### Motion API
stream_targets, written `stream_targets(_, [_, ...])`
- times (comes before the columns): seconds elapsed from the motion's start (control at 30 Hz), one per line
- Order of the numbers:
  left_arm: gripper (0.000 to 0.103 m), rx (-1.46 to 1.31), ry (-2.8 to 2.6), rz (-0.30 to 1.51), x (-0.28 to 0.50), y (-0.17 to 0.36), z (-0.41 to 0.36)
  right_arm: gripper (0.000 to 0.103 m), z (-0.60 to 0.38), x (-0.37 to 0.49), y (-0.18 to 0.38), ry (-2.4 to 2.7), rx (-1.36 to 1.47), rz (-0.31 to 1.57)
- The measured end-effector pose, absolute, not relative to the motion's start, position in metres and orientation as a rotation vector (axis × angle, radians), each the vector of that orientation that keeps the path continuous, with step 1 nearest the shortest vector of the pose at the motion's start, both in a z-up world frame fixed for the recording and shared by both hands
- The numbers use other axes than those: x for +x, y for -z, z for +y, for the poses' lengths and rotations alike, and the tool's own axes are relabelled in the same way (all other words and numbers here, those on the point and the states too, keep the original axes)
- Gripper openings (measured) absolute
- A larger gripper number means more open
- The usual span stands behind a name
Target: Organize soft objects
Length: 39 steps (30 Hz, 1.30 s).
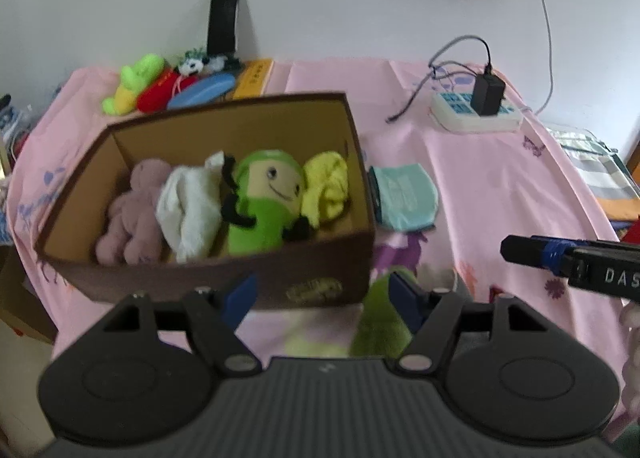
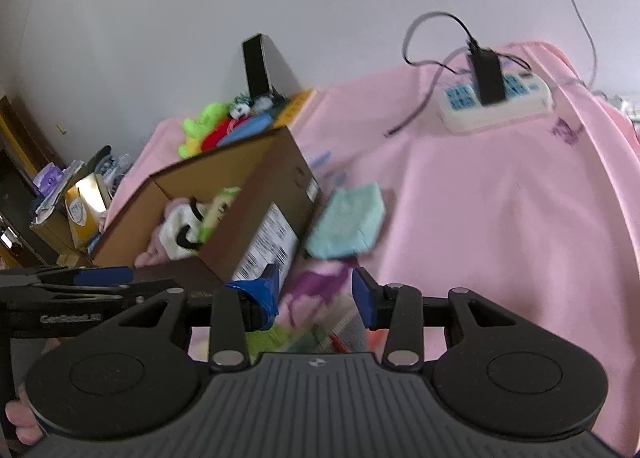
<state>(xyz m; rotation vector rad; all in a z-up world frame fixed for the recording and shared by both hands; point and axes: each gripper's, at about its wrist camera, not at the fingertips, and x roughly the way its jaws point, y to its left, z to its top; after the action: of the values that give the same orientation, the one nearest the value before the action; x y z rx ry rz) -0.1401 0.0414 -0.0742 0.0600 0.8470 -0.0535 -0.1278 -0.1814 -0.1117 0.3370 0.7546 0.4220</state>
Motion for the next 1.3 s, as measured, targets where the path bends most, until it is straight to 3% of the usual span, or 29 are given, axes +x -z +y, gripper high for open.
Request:
stream_targets(0.7, [0.071, 0.072, 0.495, 0.944, -0.169, 0.121, -0.038, 0.023, -0.263, -0.157, 0.167, -0.278, 0.621, 0.968])
stream_targets(0.93, [0.051, 0.121, 0.671, 0.941, -0.173, 0.129, -0.062, 0.023, -0.247, -0.157, 0.172, -0.325, 0.611, 1.005])
stream_targets(1.3, [0.048, 0.145, 0.769, 1.027, -0.154, 0.161, -0.088, 0.023, -0.259, -0.154, 0.18, -0.291, 0.681, 1.034])
